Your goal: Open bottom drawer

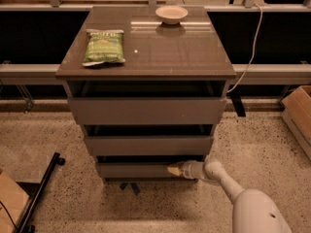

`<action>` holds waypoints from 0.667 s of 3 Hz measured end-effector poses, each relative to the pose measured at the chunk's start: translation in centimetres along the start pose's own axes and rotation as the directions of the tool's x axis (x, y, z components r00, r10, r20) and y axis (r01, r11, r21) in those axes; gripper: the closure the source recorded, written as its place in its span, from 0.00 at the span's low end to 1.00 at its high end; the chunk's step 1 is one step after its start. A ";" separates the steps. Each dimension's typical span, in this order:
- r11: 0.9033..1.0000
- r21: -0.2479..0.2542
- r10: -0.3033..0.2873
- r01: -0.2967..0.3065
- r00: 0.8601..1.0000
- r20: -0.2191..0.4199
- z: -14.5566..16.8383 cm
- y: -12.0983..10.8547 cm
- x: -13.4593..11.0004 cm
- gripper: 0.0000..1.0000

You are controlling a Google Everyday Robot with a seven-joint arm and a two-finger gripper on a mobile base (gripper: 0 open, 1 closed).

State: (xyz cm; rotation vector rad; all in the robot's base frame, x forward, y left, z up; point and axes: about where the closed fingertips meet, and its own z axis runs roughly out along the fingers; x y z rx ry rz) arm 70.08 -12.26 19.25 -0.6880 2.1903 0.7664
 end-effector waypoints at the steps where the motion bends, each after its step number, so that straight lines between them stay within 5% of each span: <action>1: 1.000 -0.001 0.014 -0.014 1.000 0.004 0.7 -0.2 0.4 0.82; 2: 1.000 -0.001 0.014 -0.014 1.000 0.004 0.6 -0.1 0.5 0.51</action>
Offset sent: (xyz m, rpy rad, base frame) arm -0.0042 -0.0011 0.1036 -0.0807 -0.2736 -0.0613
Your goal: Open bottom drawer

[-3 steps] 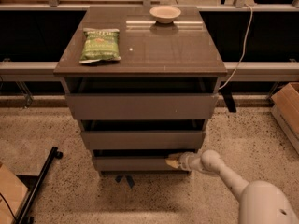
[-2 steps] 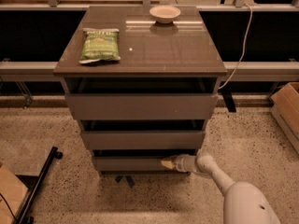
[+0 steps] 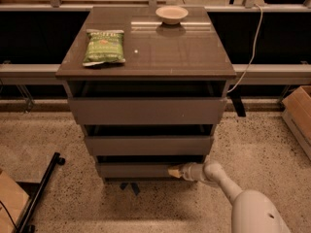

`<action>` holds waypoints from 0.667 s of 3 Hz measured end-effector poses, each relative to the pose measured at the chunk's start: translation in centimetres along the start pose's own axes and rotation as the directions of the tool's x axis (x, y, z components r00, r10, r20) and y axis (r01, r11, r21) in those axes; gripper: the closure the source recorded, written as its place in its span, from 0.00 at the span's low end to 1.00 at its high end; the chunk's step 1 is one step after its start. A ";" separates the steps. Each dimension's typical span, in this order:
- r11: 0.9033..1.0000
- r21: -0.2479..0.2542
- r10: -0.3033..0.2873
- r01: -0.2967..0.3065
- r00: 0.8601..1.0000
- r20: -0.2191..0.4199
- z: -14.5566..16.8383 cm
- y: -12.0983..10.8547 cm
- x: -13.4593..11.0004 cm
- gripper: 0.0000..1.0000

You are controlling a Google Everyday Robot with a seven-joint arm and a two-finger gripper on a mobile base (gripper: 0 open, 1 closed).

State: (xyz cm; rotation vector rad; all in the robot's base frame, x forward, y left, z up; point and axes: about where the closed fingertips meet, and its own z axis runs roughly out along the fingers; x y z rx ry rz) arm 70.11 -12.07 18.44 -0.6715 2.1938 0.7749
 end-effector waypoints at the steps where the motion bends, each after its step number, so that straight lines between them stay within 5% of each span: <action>1: 1.000 0.000 0.000 0.000 1.000 0.000 0.0 0.0 0.0 0.28; 2: 1.000 0.000 0.000 0.000 1.000 0.000 -0.1 0.1 0.1 0.04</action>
Offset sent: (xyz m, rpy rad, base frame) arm -0.0458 -0.0126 0.1677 -0.1635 -0.2961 -0.0745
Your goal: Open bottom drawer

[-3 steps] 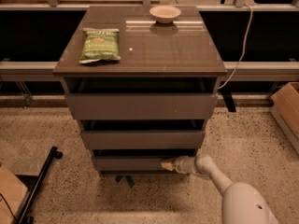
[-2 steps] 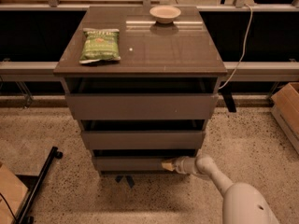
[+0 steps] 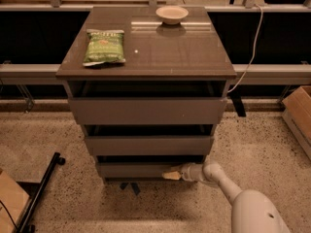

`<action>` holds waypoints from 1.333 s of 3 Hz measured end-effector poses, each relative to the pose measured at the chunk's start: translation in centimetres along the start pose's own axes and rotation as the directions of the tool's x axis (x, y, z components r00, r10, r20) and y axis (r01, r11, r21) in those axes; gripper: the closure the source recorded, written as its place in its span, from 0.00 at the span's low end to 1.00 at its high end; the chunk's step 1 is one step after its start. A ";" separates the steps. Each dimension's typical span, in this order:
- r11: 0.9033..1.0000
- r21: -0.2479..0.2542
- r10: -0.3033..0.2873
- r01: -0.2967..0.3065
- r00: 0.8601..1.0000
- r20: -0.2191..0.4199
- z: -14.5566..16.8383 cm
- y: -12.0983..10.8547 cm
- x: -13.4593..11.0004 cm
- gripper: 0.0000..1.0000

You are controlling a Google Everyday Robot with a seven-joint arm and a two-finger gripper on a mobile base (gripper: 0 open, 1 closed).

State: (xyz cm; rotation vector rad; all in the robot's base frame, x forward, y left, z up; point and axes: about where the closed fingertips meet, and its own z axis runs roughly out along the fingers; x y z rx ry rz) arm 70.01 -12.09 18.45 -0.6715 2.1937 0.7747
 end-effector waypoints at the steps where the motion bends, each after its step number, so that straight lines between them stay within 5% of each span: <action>1: 1.000 0.000 0.000 0.000 1.000 0.000 0.0 0.6 0.3 0.00; 4: 1.000 0.000 0.000 0.000 1.000 0.000 0.1 1.2 0.5 0.00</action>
Offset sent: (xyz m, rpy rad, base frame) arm -0.0030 0.0021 0.0000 0.0000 0.0000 0.0000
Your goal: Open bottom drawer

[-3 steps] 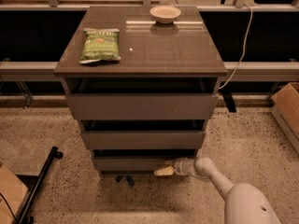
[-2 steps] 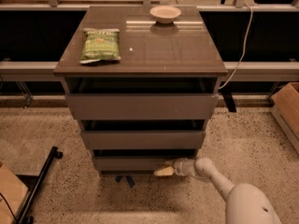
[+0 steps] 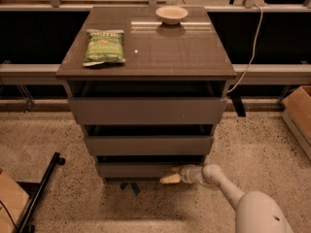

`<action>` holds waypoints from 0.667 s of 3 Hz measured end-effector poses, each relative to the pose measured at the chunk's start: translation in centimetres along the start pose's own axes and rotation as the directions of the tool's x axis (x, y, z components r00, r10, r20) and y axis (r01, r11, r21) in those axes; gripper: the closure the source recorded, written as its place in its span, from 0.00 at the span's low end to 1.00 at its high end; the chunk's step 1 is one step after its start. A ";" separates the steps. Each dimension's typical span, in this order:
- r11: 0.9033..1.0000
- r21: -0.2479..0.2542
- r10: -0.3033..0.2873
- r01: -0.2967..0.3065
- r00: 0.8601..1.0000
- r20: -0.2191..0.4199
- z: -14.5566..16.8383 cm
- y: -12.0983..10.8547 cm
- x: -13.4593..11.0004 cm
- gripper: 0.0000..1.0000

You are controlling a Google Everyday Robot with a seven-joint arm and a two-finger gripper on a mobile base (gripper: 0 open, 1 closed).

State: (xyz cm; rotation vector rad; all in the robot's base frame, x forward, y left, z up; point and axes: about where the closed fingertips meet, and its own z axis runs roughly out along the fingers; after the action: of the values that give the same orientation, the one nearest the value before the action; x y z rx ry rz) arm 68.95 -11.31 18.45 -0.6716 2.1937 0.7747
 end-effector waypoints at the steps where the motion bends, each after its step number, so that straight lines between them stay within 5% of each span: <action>1: 1.000 0.000 0.000 0.000 1.000 0.000 0.0 0.0 0.0 0.00; 2: 1.000 0.000 0.000 0.000 1.000 0.000 0.0 0.1 0.0 0.18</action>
Offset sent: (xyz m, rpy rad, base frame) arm -0.0841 -0.0136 0.1366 0.0211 -0.1343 0.1383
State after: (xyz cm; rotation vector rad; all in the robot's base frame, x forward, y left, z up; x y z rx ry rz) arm 68.86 -11.28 18.45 -0.6717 2.1937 0.7747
